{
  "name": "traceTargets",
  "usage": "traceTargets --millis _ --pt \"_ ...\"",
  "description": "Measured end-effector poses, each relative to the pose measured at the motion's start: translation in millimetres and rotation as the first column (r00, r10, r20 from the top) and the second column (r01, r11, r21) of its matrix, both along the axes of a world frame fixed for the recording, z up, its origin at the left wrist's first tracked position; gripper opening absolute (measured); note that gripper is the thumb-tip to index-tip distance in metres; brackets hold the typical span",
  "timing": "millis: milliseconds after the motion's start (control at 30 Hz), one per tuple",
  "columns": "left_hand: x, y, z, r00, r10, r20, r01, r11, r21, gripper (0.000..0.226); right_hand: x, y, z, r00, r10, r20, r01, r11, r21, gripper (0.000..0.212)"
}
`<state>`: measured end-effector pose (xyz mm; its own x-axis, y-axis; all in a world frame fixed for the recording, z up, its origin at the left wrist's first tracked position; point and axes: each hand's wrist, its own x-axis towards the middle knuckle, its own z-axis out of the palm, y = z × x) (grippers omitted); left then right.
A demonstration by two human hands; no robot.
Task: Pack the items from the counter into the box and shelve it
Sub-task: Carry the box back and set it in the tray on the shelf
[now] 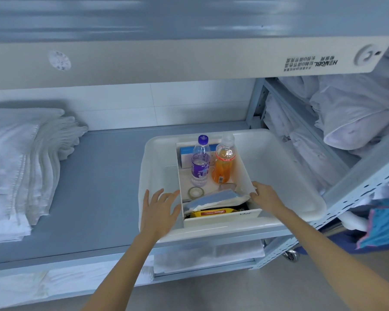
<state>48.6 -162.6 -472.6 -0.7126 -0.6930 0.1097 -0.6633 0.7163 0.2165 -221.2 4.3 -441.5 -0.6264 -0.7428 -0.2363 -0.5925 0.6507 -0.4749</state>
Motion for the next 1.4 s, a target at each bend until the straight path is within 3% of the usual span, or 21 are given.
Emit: traceTargets --millis 133,233,500,800,1167,1300,1400 --pt "3.4 1.6 4.4 0.915 0.265 -0.305 -0.236 0.963 0.130 0.040 19.2 -4.8 -4.5 0.999 -0.026 -0.029 0.026 1.000 -0.016 0.039" --pt "3.7 1.5 6.9 0.888 0.376 -0.264 -0.321 0.919 0.228 0.055 26.4 -8.2 -2.8 0.998 -0.050 -0.025 0.049 0.998 -0.040 0.038" --pt "6.3 -2.8 6.4 0.912 0.368 -0.184 -0.322 0.916 0.238 0.065 51.7 -25.3 -2.4 0.999 0.045 -0.015 -0.046 0.996 -0.075 0.034" --pt "9.5 -4.3 6.4 0.872 0.405 -0.274 -0.312 0.892 0.326 0.061 58.0 -30.0 -6.0 0.995 0.060 0.078 -0.047 0.985 -0.164 0.038" --pt "19.5 -8.5 8.4 0.875 0.341 -0.345 -0.218 0.912 0.348 0.045 63.5 -25.6 -7.8 0.998 0.038 0.057 -0.027 0.982 -0.185 0.039" --pt "29.1 -6.1 9.3 0.893 0.300 -0.336 -0.195 0.930 0.311 0.032 70.7 -12.9 -4.9 0.991 -0.006 0.137 0.045 0.957 -0.286 0.043" --pt "23.5 1.0 18.9 0.880 0.212 -0.426 -0.167 0.976 0.142 0.019 73.8 -1.2 -4.4 0.987 0.059 -0.150 -0.110 0.926 -0.360 0.038"
